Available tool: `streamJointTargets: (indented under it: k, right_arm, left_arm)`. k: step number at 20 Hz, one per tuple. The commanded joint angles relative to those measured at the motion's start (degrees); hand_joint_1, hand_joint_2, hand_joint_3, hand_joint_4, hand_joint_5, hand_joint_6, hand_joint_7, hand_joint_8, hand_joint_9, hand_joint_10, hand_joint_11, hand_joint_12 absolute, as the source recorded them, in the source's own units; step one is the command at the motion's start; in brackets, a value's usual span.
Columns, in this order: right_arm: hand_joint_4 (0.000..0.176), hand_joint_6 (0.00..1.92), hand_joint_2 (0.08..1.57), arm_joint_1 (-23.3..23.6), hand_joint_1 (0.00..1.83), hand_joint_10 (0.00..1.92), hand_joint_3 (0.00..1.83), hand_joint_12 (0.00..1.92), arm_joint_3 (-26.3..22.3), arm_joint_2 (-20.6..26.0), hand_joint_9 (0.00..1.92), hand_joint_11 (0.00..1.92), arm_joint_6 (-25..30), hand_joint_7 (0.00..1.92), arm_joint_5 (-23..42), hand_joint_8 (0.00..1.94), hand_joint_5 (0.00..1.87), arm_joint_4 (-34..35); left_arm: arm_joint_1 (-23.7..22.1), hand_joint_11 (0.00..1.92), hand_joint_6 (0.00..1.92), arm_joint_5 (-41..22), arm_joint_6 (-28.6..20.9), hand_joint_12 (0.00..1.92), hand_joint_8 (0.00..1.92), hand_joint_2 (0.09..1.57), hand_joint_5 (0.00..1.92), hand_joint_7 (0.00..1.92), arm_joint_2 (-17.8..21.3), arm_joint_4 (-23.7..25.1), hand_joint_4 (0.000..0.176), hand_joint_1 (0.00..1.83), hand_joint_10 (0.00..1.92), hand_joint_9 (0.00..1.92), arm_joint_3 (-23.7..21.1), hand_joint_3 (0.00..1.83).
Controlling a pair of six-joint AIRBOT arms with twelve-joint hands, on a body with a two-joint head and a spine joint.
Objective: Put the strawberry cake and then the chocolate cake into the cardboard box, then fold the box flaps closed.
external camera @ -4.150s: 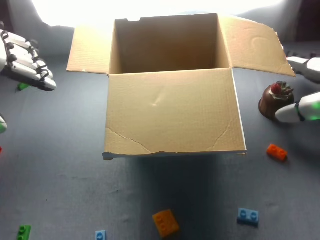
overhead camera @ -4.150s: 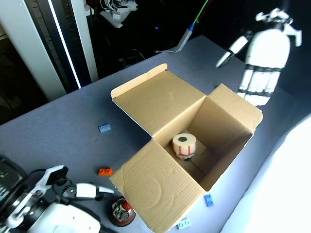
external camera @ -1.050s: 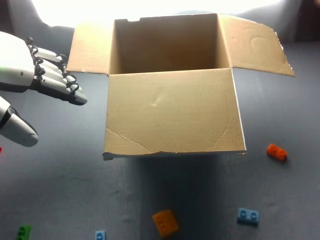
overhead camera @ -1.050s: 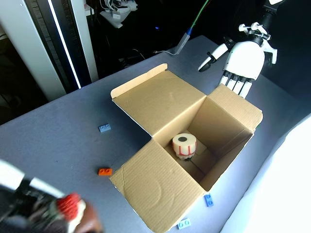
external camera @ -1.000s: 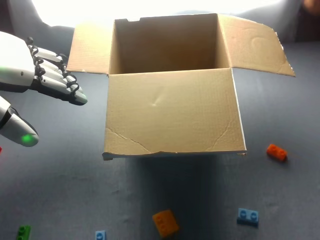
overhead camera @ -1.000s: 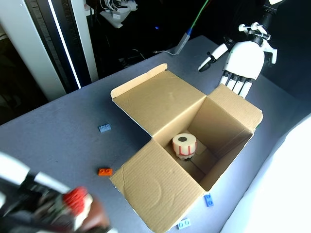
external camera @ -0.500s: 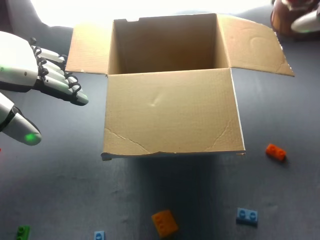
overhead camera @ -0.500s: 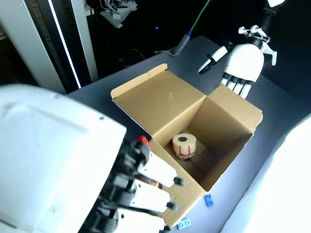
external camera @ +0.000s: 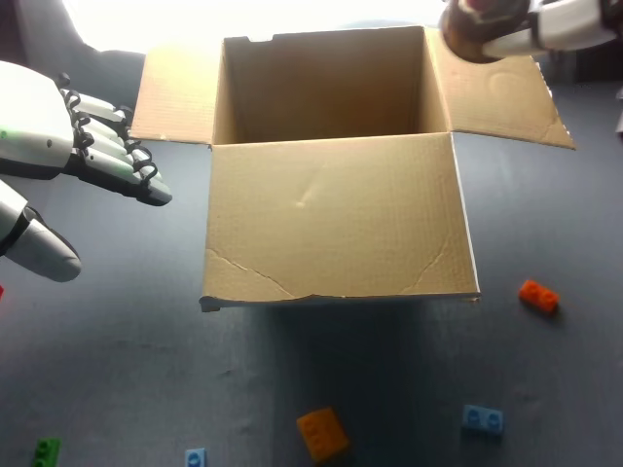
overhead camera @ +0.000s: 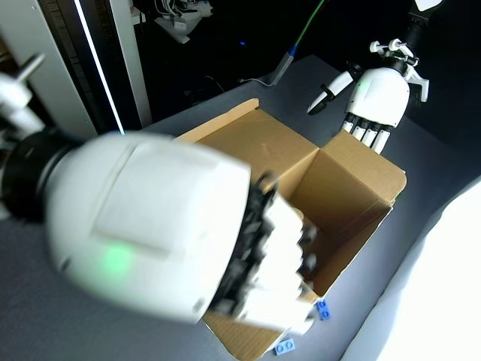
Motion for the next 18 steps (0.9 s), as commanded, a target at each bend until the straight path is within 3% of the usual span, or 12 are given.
streamJointTargets:
  k: [1,5,10,15,18]
  right_arm:
    - [0.000,1.02,1.16,0.1,1.20,1.30,0.00,1.81,0.0,0.2,0.63,0.42,0.5,0.84,7.5,1.28,0.95,0.4]
    - [0.009,1.09,1.17,-2.8,1.19,1.33,0.00,1.80,-0.1,-2.3,0.63,0.41,3.1,0.83,10.2,1.29,0.91,0.5]
    - [0.000,1.03,1.17,-4.8,1.20,1.31,0.00,1.82,0.2,-5.3,0.66,0.42,3.2,0.84,11.4,1.31,0.93,5.7]
    - [0.009,1.10,1.18,-6.3,1.19,1.29,0.00,1.84,4.6,-9.4,0.62,0.36,3.2,0.82,9.2,1.31,0.90,7.6]
    - [0.000,1.02,1.17,-6.7,1.20,1.35,0.00,1.82,7.3,-11.0,0.61,0.41,3.6,0.83,8.5,1.32,0.94,7.7]
  left_arm:
    - [-0.4,0.00,0.00,0.2,0.0,0.83,0.00,1.13,0.17,0.24,0.5,-4.2,0.000,0.00,0.00,0.24,0.4,0.01]
    - [-0.4,0.00,0.00,0.2,0.0,0.86,0.00,1.13,0.16,0.25,0.4,-4.4,0.000,0.00,0.01,0.26,0.5,0.00]
    - [-0.4,0.00,0.00,0.2,0.0,0.84,0.00,1.13,0.17,0.25,0.4,-4.4,0.000,0.00,0.00,0.24,0.3,0.00]
    - [-0.4,0.00,0.00,0.2,0.0,0.85,0.00,1.13,0.16,0.25,0.4,-4.4,0.000,0.00,0.01,0.26,0.3,0.00]
    - [-0.4,0.00,0.00,0.2,0.0,0.86,0.00,1.12,0.16,0.25,0.4,-4.4,0.000,0.00,0.00,0.26,0.3,0.00]
